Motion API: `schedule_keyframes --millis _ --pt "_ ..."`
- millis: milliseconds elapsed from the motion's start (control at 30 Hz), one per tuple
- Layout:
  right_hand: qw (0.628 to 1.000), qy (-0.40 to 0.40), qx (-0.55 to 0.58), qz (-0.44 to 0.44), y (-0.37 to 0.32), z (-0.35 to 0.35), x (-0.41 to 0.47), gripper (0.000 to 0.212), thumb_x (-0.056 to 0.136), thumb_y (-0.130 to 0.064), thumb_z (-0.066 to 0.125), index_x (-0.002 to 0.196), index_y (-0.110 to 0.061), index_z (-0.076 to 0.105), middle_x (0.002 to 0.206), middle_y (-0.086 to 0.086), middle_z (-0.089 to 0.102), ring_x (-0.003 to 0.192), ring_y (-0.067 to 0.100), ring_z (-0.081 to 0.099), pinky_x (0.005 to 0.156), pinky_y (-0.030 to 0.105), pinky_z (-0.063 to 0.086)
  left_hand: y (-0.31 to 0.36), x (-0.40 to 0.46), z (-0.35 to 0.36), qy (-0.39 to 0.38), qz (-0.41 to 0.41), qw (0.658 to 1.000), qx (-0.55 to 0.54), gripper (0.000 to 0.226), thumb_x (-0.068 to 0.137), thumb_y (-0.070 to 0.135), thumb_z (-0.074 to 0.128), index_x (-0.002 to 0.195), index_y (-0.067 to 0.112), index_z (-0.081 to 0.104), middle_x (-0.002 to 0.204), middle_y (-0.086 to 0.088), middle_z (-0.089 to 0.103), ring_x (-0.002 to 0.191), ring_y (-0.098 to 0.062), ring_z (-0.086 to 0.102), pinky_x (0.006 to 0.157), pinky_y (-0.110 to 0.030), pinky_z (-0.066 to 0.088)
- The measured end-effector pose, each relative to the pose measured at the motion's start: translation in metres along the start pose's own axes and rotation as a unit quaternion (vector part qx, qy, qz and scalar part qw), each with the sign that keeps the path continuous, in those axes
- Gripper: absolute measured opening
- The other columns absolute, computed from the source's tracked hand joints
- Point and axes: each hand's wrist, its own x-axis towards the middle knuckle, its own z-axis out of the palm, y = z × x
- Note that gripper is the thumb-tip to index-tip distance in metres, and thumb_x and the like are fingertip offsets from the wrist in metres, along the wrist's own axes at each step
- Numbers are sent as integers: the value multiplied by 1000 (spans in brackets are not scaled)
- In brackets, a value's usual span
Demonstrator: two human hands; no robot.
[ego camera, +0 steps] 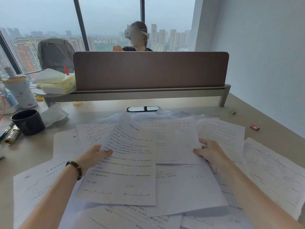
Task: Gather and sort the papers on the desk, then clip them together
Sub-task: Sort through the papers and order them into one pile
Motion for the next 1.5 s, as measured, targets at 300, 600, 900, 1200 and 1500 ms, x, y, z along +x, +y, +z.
schedule_keyframes --millis 300,600,900,1200,1500 --pt "997 -69 -46 -8 -9 1 -3 66 81 17 68 126 -31 59 98 10 74 89 28 73 77 41 61 -4 1 -1 -24 15 1000 5 18 98 20 56 110 18 70 102 0 79 91 -19 75 79 -32 58" --pt "992 -11 -123 -36 -15 25 7 24 91 -35 69 104 -17 74 103 4 77 88 22 73 86 40 59 13 -2 21 -100 29 994 30 19 100 20 54 108 21 70 93 13 79 83 -9 75 67 -20 57" --pt "997 -18 -73 -25 -11 26 10 34 68 -17 91 96 -20 73 99 9 78 91 29 75 88 48 60 20 4 39 -128 46 991 -14 20 99 19 56 110 20 71 106 1 78 95 -20 75 83 -36 60" --pt "999 -28 32 -29 -14 6 -6 29 78 4 79 106 0 74 106 21 75 95 36 74 91 50 58 5 3 9 -39 37 982 -182 39 74 26 80 107 7 71 96 -19 77 70 -29 76 61 -39 63" --pt "998 -23 -60 -11 -7 -1 -27 28 82 -13 81 106 0 75 102 15 77 93 33 74 89 45 60 -9 -6 13 -1 -17 989 -149 18 99 16 55 113 15 66 99 -16 78 81 -35 75 71 -50 61"
